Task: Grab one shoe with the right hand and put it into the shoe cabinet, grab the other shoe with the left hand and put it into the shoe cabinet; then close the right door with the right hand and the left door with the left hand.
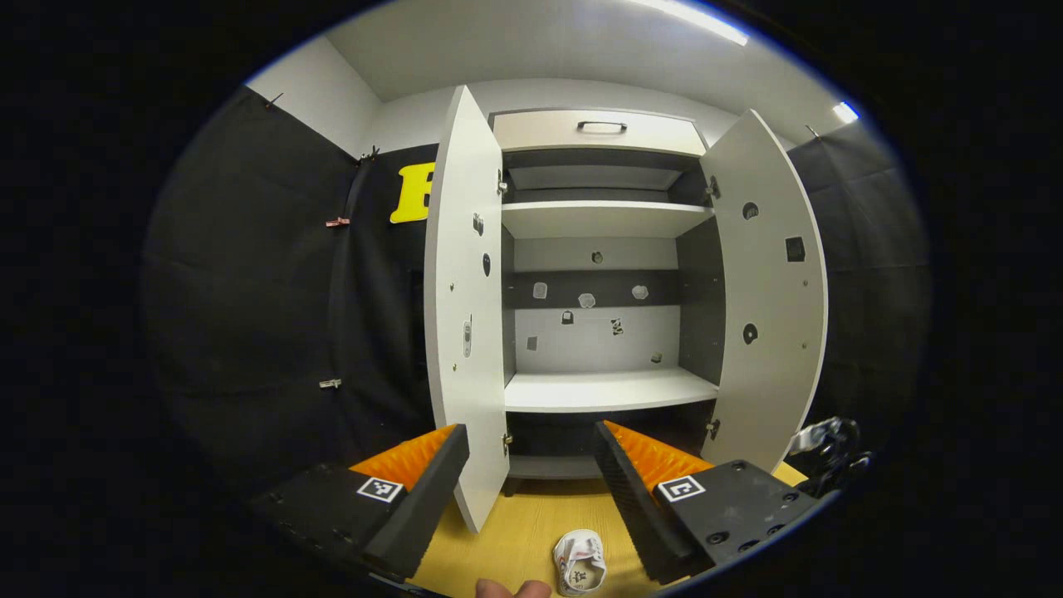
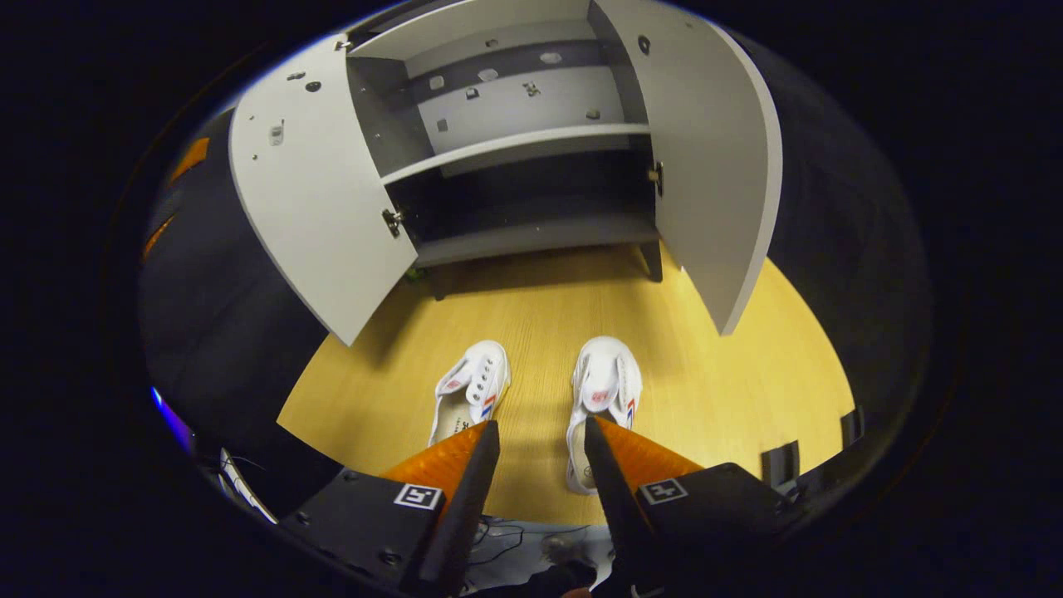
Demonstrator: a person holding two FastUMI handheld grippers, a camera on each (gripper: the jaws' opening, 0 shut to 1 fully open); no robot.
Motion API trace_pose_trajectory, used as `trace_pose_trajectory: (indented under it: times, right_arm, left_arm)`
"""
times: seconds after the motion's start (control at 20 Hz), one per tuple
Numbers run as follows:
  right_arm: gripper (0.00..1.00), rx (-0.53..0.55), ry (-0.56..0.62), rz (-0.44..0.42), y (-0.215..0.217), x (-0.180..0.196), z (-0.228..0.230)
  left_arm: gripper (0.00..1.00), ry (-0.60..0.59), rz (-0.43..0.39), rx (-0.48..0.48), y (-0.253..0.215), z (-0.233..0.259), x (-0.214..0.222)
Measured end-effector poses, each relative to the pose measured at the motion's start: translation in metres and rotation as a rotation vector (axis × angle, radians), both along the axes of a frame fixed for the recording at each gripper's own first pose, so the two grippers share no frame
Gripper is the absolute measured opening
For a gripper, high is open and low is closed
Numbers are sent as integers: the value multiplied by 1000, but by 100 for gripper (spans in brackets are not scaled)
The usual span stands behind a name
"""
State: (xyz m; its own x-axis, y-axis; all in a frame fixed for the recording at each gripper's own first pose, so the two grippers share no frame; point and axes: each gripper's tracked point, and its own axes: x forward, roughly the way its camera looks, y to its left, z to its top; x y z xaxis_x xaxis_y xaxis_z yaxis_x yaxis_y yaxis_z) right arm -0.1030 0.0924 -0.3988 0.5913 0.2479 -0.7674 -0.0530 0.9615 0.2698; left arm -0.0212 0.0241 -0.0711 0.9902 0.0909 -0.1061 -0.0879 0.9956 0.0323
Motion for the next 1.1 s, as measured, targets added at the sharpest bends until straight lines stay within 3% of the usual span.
trace_pose_trajectory:
  times: [0.1,0.35,0.4,0.45,0.55,0.6,0.65,0.8,0.85,0.9,0.95,1.1]
  right_arm:
    - [59,-4,49,-32,-2,3,-39]
    - [59,-74,58,-75,-8,27,-98]
    - [51,-81,46,-81,-6,35,-106]
    - [59,-94,34,-85,-6,42,-113]
    - [59,-126,5,-101,-7,56,-126]
    - [45,-149,-4,-111,-11,63,-134]
    - [37,-151,-14,-118,-8,66,-137]
    - [36,-173,-57,-130,-7,83,-151]
    - [24,-183,-74,-127,-7,80,-149]
    - [23,-158,-70,-101,0,78,-150]
    - [10,-154,-97,-94,0,86,-150]
    - [6,-112,-68,-100,-5,84,-143]
  left_arm:
    - [95,11,6,5,2,-6,0]
    - [95,46,29,7,7,-24,-4]
    - [95,52,37,5,10,-27,-5]
    - [95,58,40,1,11,-32,-7]
    - [95,75,47,0,14,-40,-9]
    - [95,86,53,6,17,-43,-10]
    - [95,93,59,11,20,-46,-11]
    - [95,113,71,18,28,-54,-12]
    - [95,118,77,22,31,-57,-13]
    - [95,122,83,24,35,-57,-13]
    - [95,125,87,23,37,-59,-15]
    - [95,127,88,17,39,-59,-18]
